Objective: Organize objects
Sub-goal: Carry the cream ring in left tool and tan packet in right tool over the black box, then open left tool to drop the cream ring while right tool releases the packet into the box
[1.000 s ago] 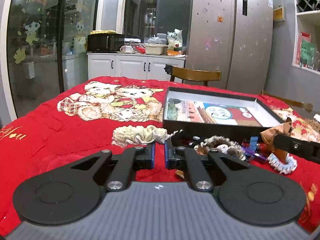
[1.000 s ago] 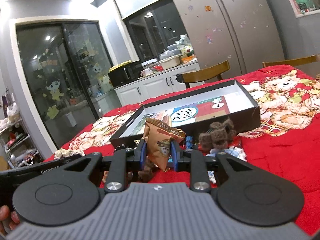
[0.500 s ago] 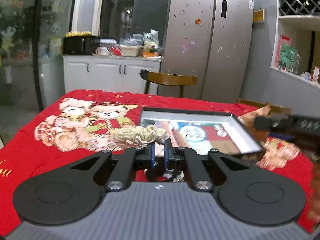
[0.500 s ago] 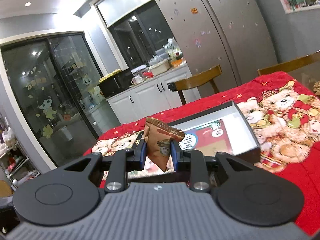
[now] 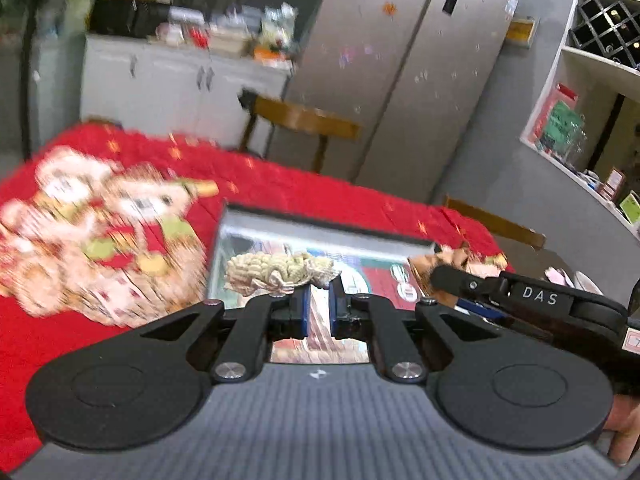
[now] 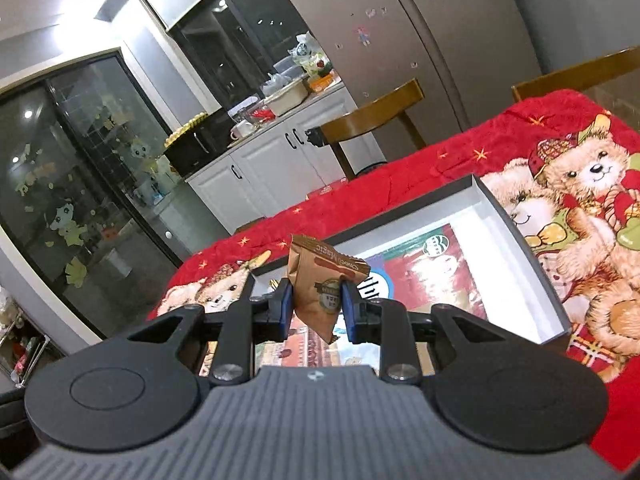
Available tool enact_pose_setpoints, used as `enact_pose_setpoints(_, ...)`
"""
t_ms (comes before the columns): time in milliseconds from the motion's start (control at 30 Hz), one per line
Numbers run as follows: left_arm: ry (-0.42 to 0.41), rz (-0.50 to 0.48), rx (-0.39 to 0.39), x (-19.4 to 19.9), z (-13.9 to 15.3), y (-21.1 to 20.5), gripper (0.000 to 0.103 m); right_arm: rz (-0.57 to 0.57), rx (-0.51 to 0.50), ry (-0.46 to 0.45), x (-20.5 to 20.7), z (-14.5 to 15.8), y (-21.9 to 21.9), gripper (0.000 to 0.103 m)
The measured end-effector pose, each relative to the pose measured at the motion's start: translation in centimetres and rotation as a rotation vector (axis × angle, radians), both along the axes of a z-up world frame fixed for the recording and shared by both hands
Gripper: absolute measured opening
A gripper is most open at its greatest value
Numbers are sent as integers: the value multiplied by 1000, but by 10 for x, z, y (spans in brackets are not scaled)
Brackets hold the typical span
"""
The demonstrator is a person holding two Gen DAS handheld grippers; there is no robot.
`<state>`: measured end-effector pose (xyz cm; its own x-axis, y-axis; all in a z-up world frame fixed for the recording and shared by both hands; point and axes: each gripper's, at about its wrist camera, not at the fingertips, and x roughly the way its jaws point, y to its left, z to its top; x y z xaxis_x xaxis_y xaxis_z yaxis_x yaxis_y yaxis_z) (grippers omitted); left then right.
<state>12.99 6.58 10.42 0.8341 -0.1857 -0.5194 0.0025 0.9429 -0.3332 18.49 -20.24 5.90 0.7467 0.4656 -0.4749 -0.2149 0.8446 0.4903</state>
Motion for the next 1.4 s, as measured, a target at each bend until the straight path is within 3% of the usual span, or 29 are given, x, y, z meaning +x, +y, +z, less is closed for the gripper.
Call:
enact_pose_setpoints(133, 70, -25, 37, 22, -27, 2, 11, -9, -14, 23, 8, -13, -1, 29)
enact_pose_setpoints(300, 156, -108, -19, 40, -49, 13, 11, 0, -36, 66, 15, -30, 4, 29)
enact_pose_setpoints(433, 197, -125, -7, 52, -60, 21, 11, 21, -75, 65, 13, -38, 17, 29)
enact_pose_setpoints(567, 238, -128, -55, 58, -67, 30, 11, 40, -93, 66, 13, -42, 24, 29)
enact_pose_setpoints(833, 253, -107, -7, 62, -76, 25, 11, 82, -84, 99, 13, -48, 31, 29)
enact_pose_setpoints(1133, 252, -99, 12, 61, -77, 25, 12, 97, -131, 76, 9, -47, 37, 32)
enact_pose_setpoints(1200, 258, -97, -2, 61, -75, 27, 12, 102, -110, 72, 9, -47, 36, 38)
enact_pose_setpoints(1267, 257, -96, -16, 61, -72, 30, 12, 110, -74, 64, 7, -44, 34, 61)
enact_pose_setpoints(1400, 245, -102, -60, 56, -60, 36, 15, 114, -63, 7, -2, -27, 32, 68)
